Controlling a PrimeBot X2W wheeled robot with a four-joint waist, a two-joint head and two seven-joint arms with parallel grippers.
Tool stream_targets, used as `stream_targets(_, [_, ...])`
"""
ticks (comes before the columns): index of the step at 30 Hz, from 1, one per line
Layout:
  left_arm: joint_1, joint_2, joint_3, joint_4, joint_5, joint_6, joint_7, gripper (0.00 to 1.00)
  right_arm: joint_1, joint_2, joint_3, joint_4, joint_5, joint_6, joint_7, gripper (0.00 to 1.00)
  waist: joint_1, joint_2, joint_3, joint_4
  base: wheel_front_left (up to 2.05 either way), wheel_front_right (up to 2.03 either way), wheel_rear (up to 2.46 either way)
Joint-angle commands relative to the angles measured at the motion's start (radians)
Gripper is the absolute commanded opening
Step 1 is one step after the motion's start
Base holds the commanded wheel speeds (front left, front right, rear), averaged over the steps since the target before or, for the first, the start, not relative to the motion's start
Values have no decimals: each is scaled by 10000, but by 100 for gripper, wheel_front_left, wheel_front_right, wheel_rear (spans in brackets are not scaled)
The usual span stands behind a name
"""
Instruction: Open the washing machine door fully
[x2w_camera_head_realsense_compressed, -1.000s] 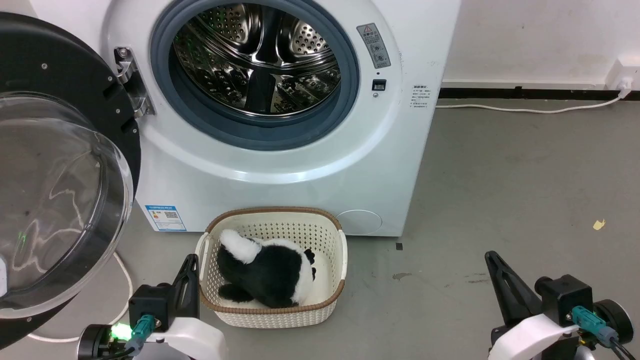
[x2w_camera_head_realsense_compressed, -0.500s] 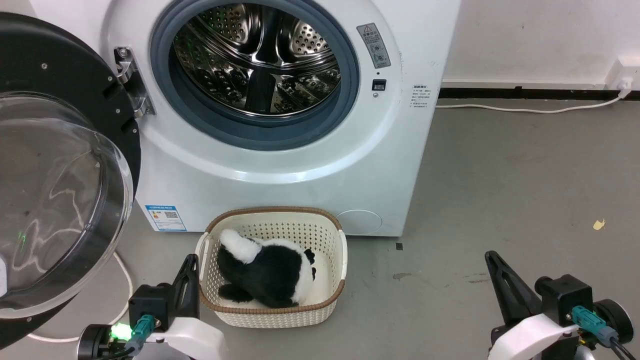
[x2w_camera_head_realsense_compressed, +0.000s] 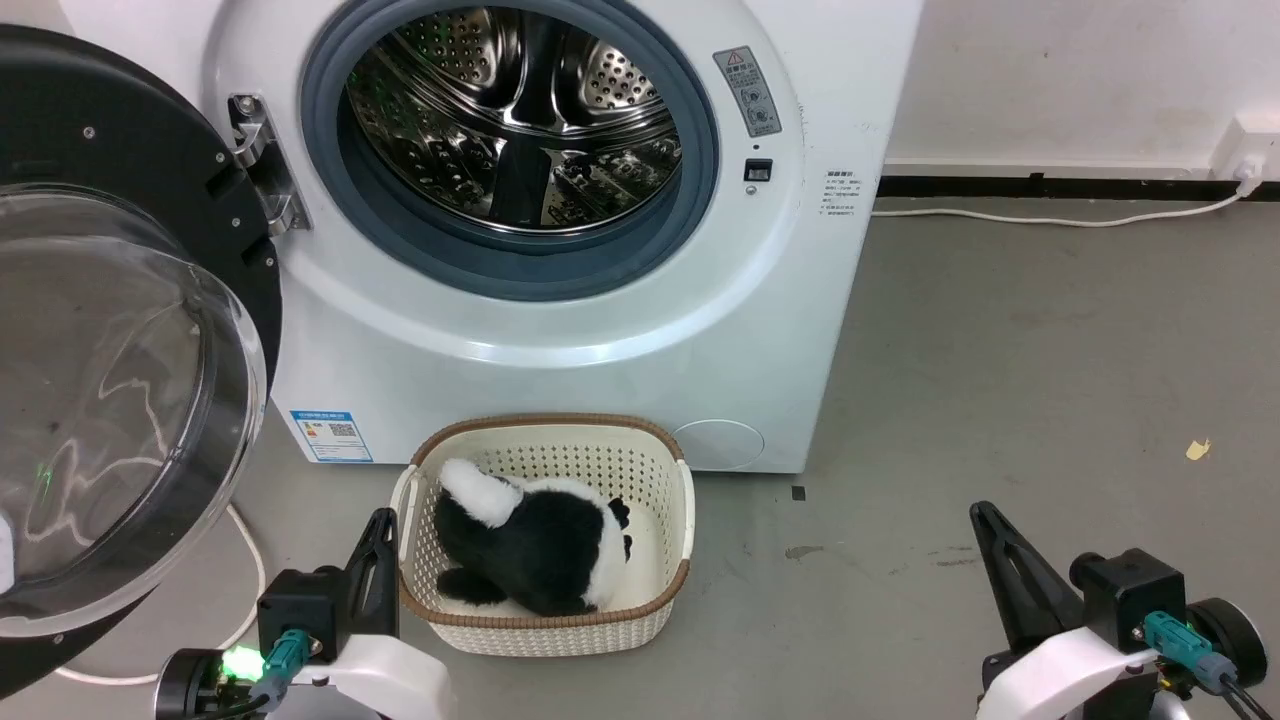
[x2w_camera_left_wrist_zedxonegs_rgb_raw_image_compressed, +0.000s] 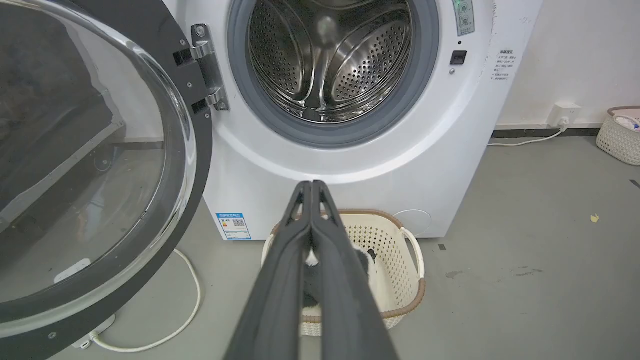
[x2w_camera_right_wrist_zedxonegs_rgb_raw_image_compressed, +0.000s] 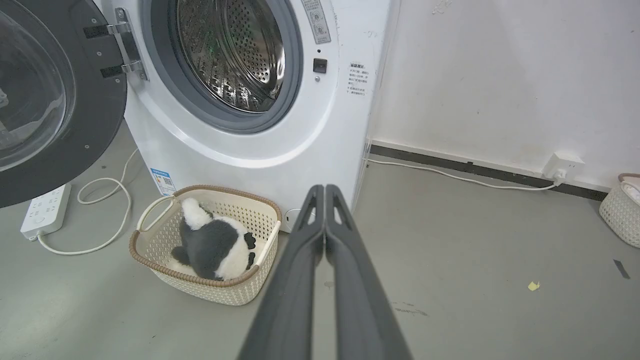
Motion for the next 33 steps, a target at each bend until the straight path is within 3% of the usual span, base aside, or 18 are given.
stream_targets(1, [-154, 3, 3, -37, 89, -55, 3, 0, -123, 24, -9, 26, -78, 8, 5, 0, 0, 0, 0, 0, 0, 0, 0])
stream_targets(33, [-154, 3, 3, -37, 89, -55, 3, 0, -123, 24, -9, 26, -78, 8, 5, 0, 0, 0, 0, 0, 0, 0, 0])
